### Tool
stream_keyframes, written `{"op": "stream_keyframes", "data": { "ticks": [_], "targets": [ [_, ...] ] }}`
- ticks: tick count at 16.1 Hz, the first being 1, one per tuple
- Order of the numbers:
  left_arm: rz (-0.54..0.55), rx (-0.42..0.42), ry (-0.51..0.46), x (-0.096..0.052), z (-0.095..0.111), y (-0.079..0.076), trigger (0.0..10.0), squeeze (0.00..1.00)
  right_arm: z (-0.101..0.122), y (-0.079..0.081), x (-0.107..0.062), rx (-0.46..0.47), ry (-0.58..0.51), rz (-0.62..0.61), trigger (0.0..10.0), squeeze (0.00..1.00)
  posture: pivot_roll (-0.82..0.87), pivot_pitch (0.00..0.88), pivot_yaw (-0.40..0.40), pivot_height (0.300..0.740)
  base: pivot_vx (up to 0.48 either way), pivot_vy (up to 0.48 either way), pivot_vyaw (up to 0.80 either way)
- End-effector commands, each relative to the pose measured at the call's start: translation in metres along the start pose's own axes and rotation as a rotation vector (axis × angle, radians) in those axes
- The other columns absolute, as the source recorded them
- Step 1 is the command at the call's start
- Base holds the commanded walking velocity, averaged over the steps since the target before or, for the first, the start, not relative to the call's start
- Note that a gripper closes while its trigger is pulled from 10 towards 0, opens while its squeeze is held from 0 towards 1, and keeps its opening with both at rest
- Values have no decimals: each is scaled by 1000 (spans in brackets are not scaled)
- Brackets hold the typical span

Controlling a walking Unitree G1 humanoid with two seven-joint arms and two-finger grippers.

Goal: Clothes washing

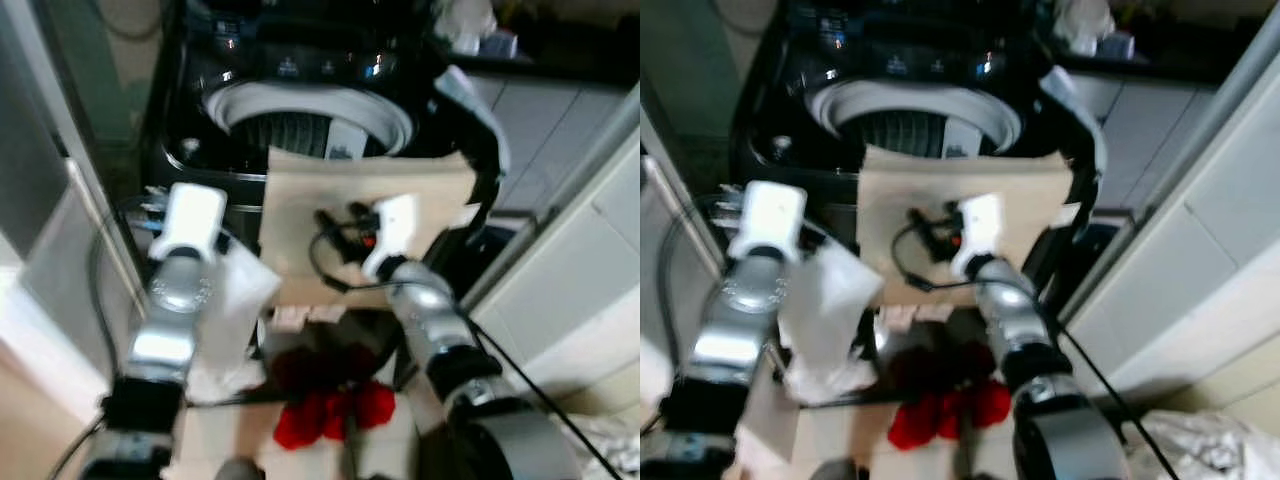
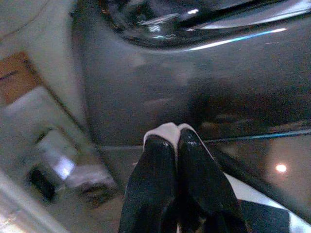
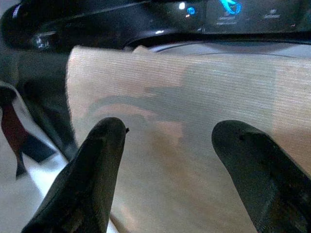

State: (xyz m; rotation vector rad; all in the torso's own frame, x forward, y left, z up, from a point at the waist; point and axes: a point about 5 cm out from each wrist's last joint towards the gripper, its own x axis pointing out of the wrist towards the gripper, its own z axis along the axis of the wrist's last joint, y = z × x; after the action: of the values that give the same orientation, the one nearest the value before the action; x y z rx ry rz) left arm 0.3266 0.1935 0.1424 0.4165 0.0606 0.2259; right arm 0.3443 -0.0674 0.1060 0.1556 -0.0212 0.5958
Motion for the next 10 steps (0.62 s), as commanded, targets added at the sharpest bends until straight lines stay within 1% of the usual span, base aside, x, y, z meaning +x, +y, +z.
{"op": "stream_keyframes", "data": {
  "ticks": [1, 2, 3, 4, 5, 6, 7, 8, 9, 10],
  "targets": [
    [-9, -13, -90, 8, 30, 5, 0, 0, 5, -17, -7, -28, -7, -40, 10000, 0, 97, 0, -82, 736, 368, -307, 0],
    [2, 14, -149, 16, 49, 18, 0, 0, 5, -17, -8, -30, -8, -36, 10000, 0, 100, 0, -81, 736, 364, -311, 0],
    [-14, 30, -295, 37, 120, 54, 0, 0, 2, -17, -13, -38, 0, -22, 10000, 0, 100, 0, -69, 736, 330, -345, 0],
    [-16, 47, -348, 42, 146, 67, 0, 0, 0, -17, -15, -41, 4, -19, 10000, 0, 94, 0, -58, 736, 330, -345, 0],
    [5, 80, -402, 47, 174, 84, 0, 0, -2, -15, -18, -42, 3, -14, 10000, 0, 86, 0, -49, 736, 386, -281, 0],
    [36, 113, -415, 54, 188, 100, 0, 0, -1, -12, -18, -47, -12, -7, 10000, 0, 58, 0, -15, 736, 450, 0, 0],
    [61, 113, -395, 59, 188, 109, 0, 0, 0, -9, -19, -52, -27, -8, 10000, 0, 33, 0, 7, 736, 480, 0, 0],
    [69, 109, -385, 61, 186, 111, 0, 0, 0, -8, -19, -54, -29, -10, 10000, 0, 33, 0, 7, 736, 480, 0, 0],
    [57, 93, -345, 65, 179, 109, 0, 0, -1, -9, -21, -46, -33, -27, 10000, 0, 23, 0, 14, 736, 251, 0, 0],
    [33, 93, -332, 67, 175, 102, 0, 0, -4, -10, -26, -43, -28, -36, 10000, 0, 3, 0, 19, 736, 0, 0, 0]
  ]
}}
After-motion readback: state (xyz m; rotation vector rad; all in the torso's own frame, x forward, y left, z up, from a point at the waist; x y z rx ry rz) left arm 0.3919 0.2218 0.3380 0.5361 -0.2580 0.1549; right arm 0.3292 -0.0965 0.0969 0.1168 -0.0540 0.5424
